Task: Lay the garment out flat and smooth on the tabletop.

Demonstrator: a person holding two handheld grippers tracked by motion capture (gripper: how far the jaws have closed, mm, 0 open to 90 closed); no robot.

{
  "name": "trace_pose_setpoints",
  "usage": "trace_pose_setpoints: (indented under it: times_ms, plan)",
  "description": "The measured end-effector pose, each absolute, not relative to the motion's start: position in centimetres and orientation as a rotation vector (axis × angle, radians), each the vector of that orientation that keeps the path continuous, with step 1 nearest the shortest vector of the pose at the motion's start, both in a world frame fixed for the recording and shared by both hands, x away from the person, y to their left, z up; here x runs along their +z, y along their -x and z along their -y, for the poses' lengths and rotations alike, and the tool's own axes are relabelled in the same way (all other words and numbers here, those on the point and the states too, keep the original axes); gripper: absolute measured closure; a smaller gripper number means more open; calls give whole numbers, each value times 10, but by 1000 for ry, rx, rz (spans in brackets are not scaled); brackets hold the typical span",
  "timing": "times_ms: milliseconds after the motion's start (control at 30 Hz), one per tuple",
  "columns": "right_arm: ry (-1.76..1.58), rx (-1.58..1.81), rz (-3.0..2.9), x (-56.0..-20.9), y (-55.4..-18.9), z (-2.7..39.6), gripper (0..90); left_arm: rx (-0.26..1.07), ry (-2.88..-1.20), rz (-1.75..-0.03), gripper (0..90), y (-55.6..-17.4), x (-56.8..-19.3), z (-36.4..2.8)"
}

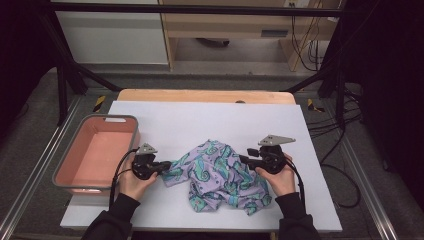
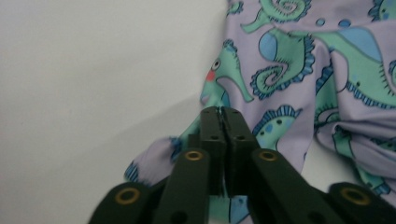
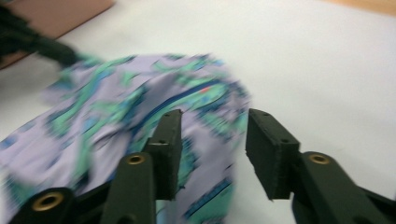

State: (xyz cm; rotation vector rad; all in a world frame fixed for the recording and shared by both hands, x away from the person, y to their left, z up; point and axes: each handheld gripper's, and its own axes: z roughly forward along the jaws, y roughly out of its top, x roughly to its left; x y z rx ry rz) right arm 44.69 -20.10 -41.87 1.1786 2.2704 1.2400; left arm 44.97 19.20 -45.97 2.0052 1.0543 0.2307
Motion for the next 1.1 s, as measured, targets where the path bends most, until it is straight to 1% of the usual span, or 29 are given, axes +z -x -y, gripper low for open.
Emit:
trace_pose_setpoints:
  times_ms: [33, 67, 167, 200, 233, 333, 400, 467, 500, 567, 667, 767, 800, 833, 900, 1000, 1033, 1100]
  plan:
    - [-1186, 1206, -2269, -422, -452, 200, 553, 233, -1990, -1048, 707, -452, -459, -190]
    - [-1199, 1172, -2271, -427, -456, 199, 553, 237, -1983, -1044, 648, -455, -458, -187]
    - [-1237, 1087, -2293, -443, -469, 198, 555, 264, -1969, -1056, 488, -465, -458, -176]
    - [-1251, 1082, -2300, -448, -472, 197, 555, 251, -1977, -1055, 443, -470, -459, -172]
    - [-1255, 1075, -2310, -452, -475, 195, 550, 241, -1987, -1061, 420, -474, -461, -168]
    - [-1254, 1084, -2345, -462, -480, 187, 525, 213, -2009, -1071, 408, -483, -466, -156]
    - [-1239, 1093, -2360, -466, -480, 181, 509, 210, -2028, -1068, 426, -487, -469, -150]
    - [-1213, 1082, -2378, -469, -479, 176, 496, 218, -2054, -1066, 467, -490, -472, -146]
    - [-1211, 1079, -2385, -471, -479, 175, 496, 210, -2064, -1069, 504, -491, -473, -145]
    - [-1203, 1074, -2388, -473, -479, 173, 510, 185, -2068, -1078, 537, -492, -475, -144]
    - [-1178, 1074, -2404, -477, -478, 169, 598, 193, -2077, -1084, 641, -492, -475, -145]
    - [-1157, 1097, -2433, -476, -477, 166, 760, 205, -2108, -1079, 773, -491, -475, -145]
    - [-1151, 1085, -2434, -475, -476, 165, 828, 189, -2119, -1078, 840, -491, -474, -145]
    - [-1144, 1066, -2432, -474, -476, 166, 867, 179, -2125, -1076, 875, -491, -474, -146]
    - [-1159, 1107, -2410, -471, -477, 171, 884, 179, -2138, -1066, 884, -492, -471, -146]
    - [-1183, 1143, -2326, -459, -478, 182, 887, 191, -2107, -1051, 887, -492, -465, -150]
    - [-1187, 1155, -2297, -453, -478, 187, 888, 216, -2059, -1048, 888, -492, -455, -155]
    - [-1186, 1161, -2233, -441, -479, 194, 889, 237, -2017, -1034, 888, -493, -443, -160]
